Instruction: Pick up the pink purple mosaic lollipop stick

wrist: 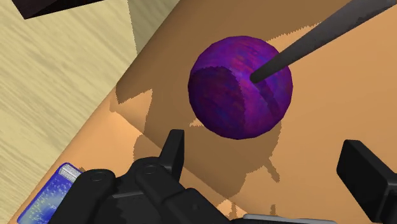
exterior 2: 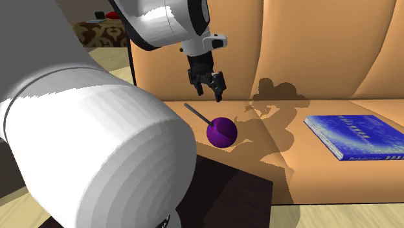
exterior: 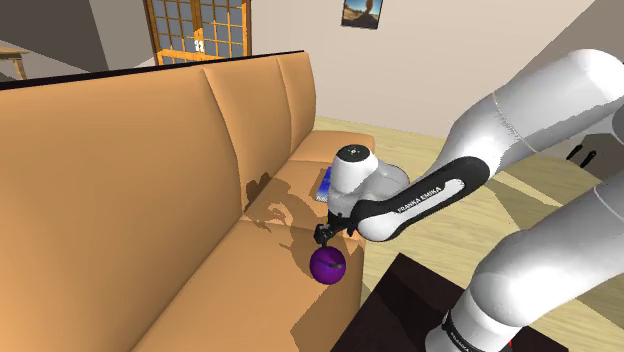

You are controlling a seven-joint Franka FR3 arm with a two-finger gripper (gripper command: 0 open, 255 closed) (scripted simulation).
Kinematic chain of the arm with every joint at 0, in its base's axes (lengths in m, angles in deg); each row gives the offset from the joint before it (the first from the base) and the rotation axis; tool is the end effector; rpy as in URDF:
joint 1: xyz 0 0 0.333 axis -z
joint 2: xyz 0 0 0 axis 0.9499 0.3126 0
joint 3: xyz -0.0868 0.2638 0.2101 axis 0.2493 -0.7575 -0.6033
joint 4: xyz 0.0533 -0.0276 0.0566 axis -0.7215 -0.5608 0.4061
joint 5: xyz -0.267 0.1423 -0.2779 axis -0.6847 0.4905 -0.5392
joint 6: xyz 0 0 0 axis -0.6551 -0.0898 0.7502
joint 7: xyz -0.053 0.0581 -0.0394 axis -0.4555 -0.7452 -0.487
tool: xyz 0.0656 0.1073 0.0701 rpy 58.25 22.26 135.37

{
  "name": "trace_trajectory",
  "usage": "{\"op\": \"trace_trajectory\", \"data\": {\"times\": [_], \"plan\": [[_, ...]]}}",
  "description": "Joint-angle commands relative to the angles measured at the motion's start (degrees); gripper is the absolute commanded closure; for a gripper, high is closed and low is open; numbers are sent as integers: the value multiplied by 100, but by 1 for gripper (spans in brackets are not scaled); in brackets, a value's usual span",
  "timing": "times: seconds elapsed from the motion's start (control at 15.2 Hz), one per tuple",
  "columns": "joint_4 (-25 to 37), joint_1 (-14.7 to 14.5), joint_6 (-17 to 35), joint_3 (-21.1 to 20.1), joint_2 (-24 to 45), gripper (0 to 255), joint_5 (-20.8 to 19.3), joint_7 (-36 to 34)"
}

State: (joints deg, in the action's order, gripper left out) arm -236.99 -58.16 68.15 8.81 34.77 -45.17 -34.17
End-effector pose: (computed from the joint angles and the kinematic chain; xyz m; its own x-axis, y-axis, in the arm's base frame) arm 0.3822 0.0410 0.2827 0.9131 -0.3706 0.1700 -0.3963 -0.9047 0.1565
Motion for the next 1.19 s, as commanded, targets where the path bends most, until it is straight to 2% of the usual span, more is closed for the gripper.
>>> {"op": "trace_trajectory", "data": {"times": [0.0, 0.13, 0.26, 0.73, 0.92, 0.99, 1.12], "plan": [[20, 397, 438, -267, 489, 0, -595, -634], [155, 887, 761, -582, 1086, 0, -1539, -1551], [382, 1260, 900, -740, 1718, 0, -2738, -2649], [636, 1211, 1064, -441, 2551, 0, -4283, -3912], [661, 1186, 1073, -399, 2618, 0, -4401, -4010], [662, 1181, 1074, -397, 2628, 255, -4421, -4033], [661, 1178, 1073, -398, 2629, 255, -4424, -4040]]}}
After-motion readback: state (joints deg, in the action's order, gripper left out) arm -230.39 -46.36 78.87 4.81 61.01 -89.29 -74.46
